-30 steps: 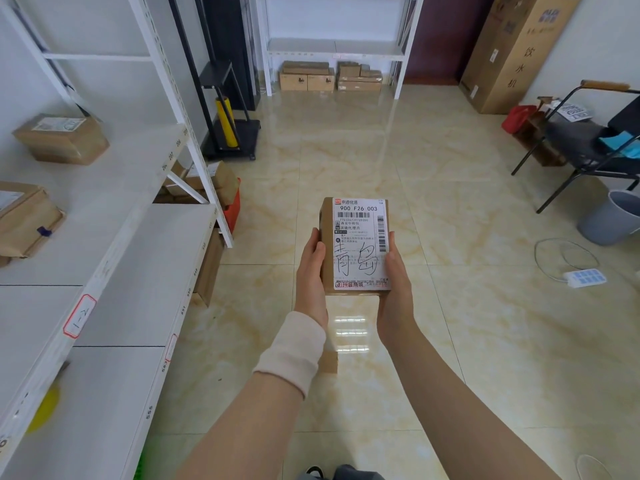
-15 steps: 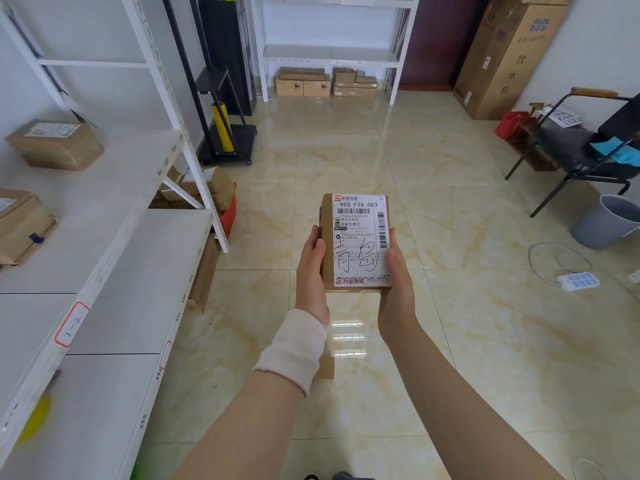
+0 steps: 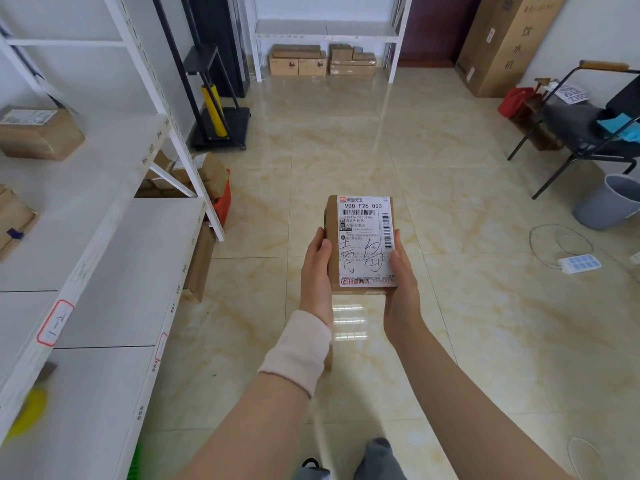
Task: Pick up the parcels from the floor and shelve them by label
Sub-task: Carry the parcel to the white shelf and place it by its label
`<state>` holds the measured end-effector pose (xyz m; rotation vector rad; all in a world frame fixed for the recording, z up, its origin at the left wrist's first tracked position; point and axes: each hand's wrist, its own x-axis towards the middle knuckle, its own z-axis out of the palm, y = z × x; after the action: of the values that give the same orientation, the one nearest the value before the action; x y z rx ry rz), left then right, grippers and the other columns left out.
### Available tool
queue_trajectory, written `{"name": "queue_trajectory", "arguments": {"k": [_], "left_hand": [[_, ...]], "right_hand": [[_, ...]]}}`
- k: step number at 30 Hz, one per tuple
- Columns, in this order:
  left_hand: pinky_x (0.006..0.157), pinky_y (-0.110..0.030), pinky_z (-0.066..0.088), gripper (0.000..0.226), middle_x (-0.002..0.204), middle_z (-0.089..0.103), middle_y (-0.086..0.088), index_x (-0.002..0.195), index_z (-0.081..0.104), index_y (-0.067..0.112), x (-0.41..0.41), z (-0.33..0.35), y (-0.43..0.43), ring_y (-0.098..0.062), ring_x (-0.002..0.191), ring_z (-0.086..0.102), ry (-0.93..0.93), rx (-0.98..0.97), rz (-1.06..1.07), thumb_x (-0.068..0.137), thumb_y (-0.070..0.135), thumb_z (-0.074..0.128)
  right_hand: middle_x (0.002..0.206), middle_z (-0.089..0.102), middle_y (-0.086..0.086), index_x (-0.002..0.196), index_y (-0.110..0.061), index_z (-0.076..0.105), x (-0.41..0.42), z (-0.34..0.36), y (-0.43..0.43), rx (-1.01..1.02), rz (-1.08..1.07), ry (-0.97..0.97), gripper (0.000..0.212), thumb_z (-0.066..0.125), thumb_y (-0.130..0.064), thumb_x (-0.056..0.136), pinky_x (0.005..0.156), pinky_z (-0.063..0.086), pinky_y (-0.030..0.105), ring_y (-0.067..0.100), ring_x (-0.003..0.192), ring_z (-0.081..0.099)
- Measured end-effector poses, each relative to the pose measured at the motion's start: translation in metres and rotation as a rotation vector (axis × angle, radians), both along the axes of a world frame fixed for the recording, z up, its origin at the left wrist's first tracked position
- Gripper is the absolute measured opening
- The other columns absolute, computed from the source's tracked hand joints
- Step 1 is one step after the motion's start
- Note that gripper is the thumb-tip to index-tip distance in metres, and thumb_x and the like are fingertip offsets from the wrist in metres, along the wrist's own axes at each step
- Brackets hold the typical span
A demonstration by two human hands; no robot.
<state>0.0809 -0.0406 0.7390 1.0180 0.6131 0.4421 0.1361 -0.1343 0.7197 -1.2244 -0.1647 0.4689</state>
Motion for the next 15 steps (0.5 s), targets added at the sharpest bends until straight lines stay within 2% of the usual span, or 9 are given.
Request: {"name": "queue_trajectory", "arguments": {"k": [3, 6, 9, 12, 15], "left_hand": [[0.085, -0.023, 0.049, 0.029, 0.133, 0.06, 0.001, 0.124, 0.051, 0.034, 0.025, -0.004, -0.009, -0.016, 0.119, 0.058, 0.004, 0.021, 0.021, 0.095, 0.032, 0.045], [0.096, -0.032, 0.049, 0.024, 0.134, 0.059, 0.001, 0.115, 0.054, 0.04, 0.063, -0.01, -0.026, -0.018, 0.123, 0.056, -0.006, 0.013, 0.007, 0.092, 0.035, 0.049], [0.1, -0.037, 0.048, 0.029, 0.135, 0.059, -0.001, 0.117, 0.055, 0.039, 0.113, -0.013, -0.05, -0.02, 0.123, 0.056, -0.042, -0.024, -0.02, 0.089, 0.037, 0.052], [0.09, -0.028, 0.051, 0.029, 0.136, 0.057, -0.003, 0.123, 0.05, 0.033, 0.169, -0.016, -0.077, -0.019, 0.121, 0.057, -0.072, -0.059, -0.023, 0.095, 0.026, 0.047], [0.079, -0.02, 0.053, 0.035, 0.134, 0.058, -0.002, 0.129, 0.048, 0.03, 0.222, -0.016, -0.101, -0.013, 0.111, 0.061, -0.07, -0.068, -0.042, 0.095, 0.022, 0.046]], "right_hand": [[0.149, 0.047, 0.0, 0.144, -0.032, 0.04, 0.022, -0.004, -0.012, -0.018, -0.015, 0.015, 0.073, 0.055, -0.05, 0.075, 0.114, 0.031, 0.052, 0.021, 0.136, 0.045], [0.147, 0.049, 0.0, 0.145, -0.028, 0.039, 0.058, -0.007, -0.03, -0.035, -0.045, 0.024, 0.065, 0.05, -0.041, 0.082, 0.113, 0.033, 0.053, 0.022, 0.135, 0.046], [0.146, 0.05, 0.0, 0.144, -0.026, 0.041, 0.109, -0.008, -0.053, -0.047, -0.07, 0.019, 0.063, 0.049, -0.039, 0.082, 0.112, 0.035, 0.05, 0.021, 0.133, 0.048], [0.146, 0.05, -0.001, 0.143, -0.026, 0.042, 0.165, -0.007, -0.079, -0.057, -0.074, 0.018, 0.063, 0.049, -0.038, 0.082, 0.112, 0.036, 0.045, 0.019, 0.133, 0.048], [0.146, 0.05, -0.001, 0.144, -0.026, 0.042, 0.219, -0.008, -0.103, -0.074, -0.082, 0.021, 0.063, 0.049, -0.039, 0.082, 0.113, 0.035, 0.046, 0.019, 0.133, 0.049]]}}
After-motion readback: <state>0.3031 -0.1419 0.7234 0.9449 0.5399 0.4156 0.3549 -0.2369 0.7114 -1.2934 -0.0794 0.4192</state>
